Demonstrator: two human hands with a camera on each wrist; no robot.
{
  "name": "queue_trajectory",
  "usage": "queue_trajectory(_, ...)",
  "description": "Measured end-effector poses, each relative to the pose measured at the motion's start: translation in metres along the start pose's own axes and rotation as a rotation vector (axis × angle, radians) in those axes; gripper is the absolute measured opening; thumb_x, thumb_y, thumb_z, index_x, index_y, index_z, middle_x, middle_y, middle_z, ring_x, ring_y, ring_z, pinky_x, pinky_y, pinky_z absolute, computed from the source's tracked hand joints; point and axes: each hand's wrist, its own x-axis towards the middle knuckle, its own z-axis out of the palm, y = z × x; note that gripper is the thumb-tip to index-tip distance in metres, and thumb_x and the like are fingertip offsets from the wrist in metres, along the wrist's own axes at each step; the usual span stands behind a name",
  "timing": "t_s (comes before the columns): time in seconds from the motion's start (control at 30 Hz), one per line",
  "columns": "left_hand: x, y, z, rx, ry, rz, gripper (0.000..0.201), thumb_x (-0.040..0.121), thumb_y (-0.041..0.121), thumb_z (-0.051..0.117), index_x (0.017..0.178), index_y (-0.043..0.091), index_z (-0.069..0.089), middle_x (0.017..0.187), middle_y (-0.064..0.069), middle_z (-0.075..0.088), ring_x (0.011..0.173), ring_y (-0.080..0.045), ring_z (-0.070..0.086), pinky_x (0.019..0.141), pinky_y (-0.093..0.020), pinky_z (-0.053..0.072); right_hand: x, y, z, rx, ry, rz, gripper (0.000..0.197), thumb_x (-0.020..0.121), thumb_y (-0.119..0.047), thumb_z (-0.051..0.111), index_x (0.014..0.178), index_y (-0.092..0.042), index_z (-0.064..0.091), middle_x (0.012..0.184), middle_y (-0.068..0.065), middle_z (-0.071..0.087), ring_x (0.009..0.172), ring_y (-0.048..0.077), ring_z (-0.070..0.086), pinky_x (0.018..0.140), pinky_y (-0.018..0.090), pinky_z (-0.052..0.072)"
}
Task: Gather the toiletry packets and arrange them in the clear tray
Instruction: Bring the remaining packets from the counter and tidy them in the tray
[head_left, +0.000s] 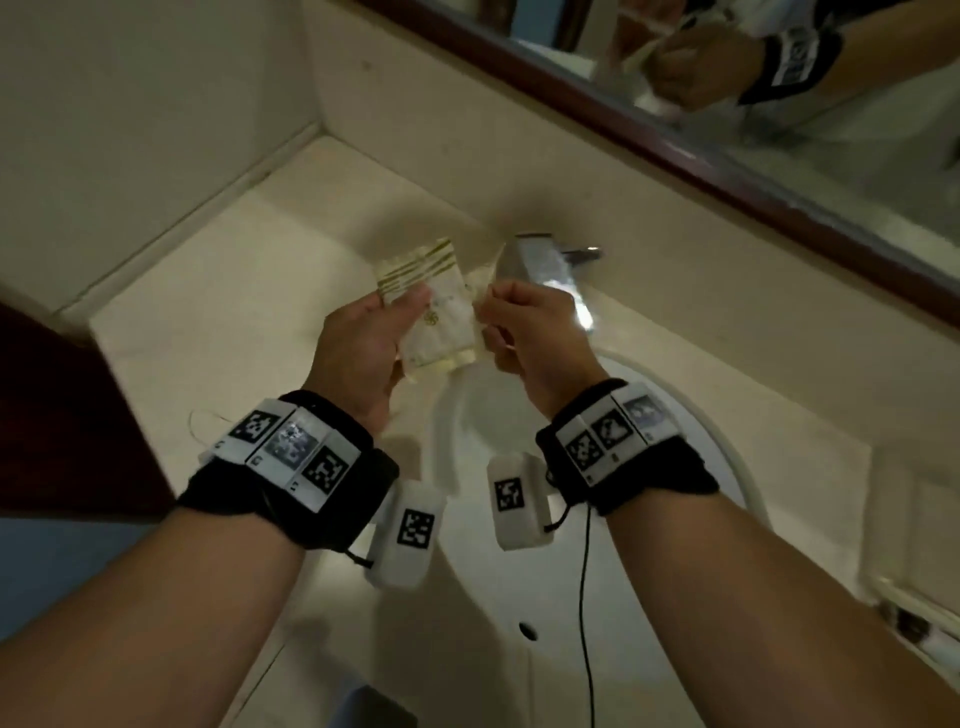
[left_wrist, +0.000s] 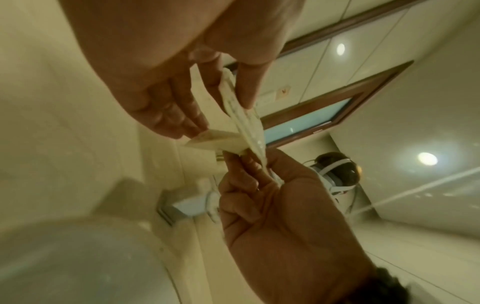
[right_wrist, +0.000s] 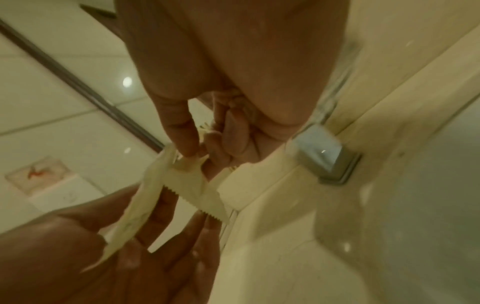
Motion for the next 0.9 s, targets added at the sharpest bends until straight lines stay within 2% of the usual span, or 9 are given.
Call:
queue_trajectory(0.07, -0.016, -0.01, 0.033, -0.031, -0.078, -0.031, 0.022, 0.095, 0.013, 0.06, 0.114, 0.007, 0.07, 0.111, -0.011, 0.075, 0.099, -0.024, 0.073, 0.081, -0.036, 0.06, -0.027, -0.005, -0.034, 0.09, 0.0, -0.013, 0.029, 0.087, 0.005, 0.056, 0.065, -0.014, 0.052, 0.052, -0.004, 0.043, 0.042, 0.008, 0.036, 0.046, 0.023, 0.02)
queue_trajectory(0.13, -0.033, -0.022, 0.068, -0.028, -0.144, -0.059, 0.028, 0.096, 0.011, 0.058, 0.121, 0.001, 0.066, 0.119, -0.017, 0.071, 0.105, -0.029, 0.07, 0.087, -0.039, 0.059, -0.054, -0.01, -0.069, 0.147, 0.031, -0.035, 0.027, 0.087, 0.007, 0.054, 0.067, -0.011, 0.054, 0.049, -0.005, 0.046, 0.04, 0.007, 0.036, 0.045, 0.024, 0.017)
queue_trajectory(0.27, -0.07, -0.05, 0.136, 0.038, -0.268, -0.076, 0.027, 0.097, 0.011, 0.057, 0.12, 0.001, 0.066, 0.115, -0.015, 0.072, 0.097, -0.024, 0.072, 0.074, -0.032, 0.061, -0.109, -0.015, -0.143, 0.228, 0.165, -0.057, 0.023, 0.085, 0.007, 0.055, 0.071, -0.011, 0.061, 0.054, -0.003, 0.054, 0.043, 0.01, 0.038, 0.041, 0.021, 0.017)
queue_trajectory(0.37, -0.095, -0.08, 0.183, 0.115, -0.393, -0.081, 0.025, 0.096, 0.015, 0.06, 0.116, 0.004, 0.069, 0.114, -0.014, 0.073, 0.104, -0.027, 0.071, 0.082, -0.035, 0.057, -0.155, -0.014, -0.199, 0.248, 0.251, -0.052, 0.012, 0.09, -0.006, 0.058, 0.082, -0.011, 0.066, 0.066, 0.0, 0.064, 0.047, 0.013, 0.04, 0.041, 0.022, 0.02)
queue_trajectory(0.47, -0.126, -0.116, 0.228, 0.254, -0.485, -0.064, 0.018, 0.093, 0.017, 0.065, 0.106, 0.008, 0.074, 0.109, -0.014, 0.075, 0.102, -0.03, 0.07, 0.089, -0.04, 0.054, -0.202, -0.002, -0.248, 0.261, 0.373, -0.076, 0.031, 0.094, -0.019, 0.062, 0.064, -0.022, 0.069, 0.057, -0.007, 0.059, 0.043, 0.01, 0.039, 0.041, 0.022, 0.02)
queue_trajectory(0.6, -0.172, -0.169, 0.285, 0.381, -0.617, -0.086, 0.017, 0.092, 0.011, 0.065, 0.105, 0.003, 0.073, 0.104, -0.015, 0.075, 0.095, -0.03, 0.072, 0.081, -0.038, 0.06, -0.258, 0.029, -0.309, 0.255, 0.608, -0.058, 0.012, 0.094, -0.012, 0.063, 0.087, -0.007, 0.069, 0.057, 0.002, 0.05, 0.043, 0.011, 0.036, 0.04, 0.022, 0.021)
queue_trajectory(0.7, -0.2, -0.209, 0.318, 0.474, -0.676, -0.114, 0.01, 0.092, 0.012, 0.066, 0.09, 0.008, 0.074, 0.081, -0.005, 0.076, 0.072, -0.02, 0.071, 0.059, -0.029, 0.057, -0.299, 0.054, -0.347, 0.29, 0.771, -0.033, 0.017, 0.096, -0.01, 0.061, 0.081, -0.008, 0.07, 0.056, 0.003, 0.046, 0.042, 0.011, 0.035, 0.039, 0.021, 0.026)
queue_trajectory(0.73, -0.208, -0.222, 0.326, 0.505, -0.684, -0.12, 0.01, 0.092, 0.013, 0.066, 0.087, 0.011, 0.074, 0.077, -0.003, 0.076, 0.07, -0.019, 0.07, 0.058, -0.029, 0.056, -0.312, 0.063, -0.358, 0.306, 0.823, -0.029, 0.019, 0.096, -0.01, 0.06, 0.08, -0.01, 0.07, 0.056, 0.002, 0.046, 0.043, 0.01, 0.035, 0.038, 0.02, 0.028)
queue_trajectory(0.9, -0.237, -0.28, 0.353, 0.63, -0.682, -0.149, 0.01, 0.085, 0.023, 0.075, 0.085, 0.014, 0.078, 0.094, -0.017, 0.076, 0.092, -0.04, 0.072, 0.084, -0.057, 0.058, -0.368, 0.11, -0.421, 0.402, 1.138, 0.046, 0.018, 0.096, -0.011, 0.062, 0.079, -0.009, 0.068, 0.057, 0.0, 0.051, 0.044, 0.007, 0.041, 0.038, 0.019, 0.034)
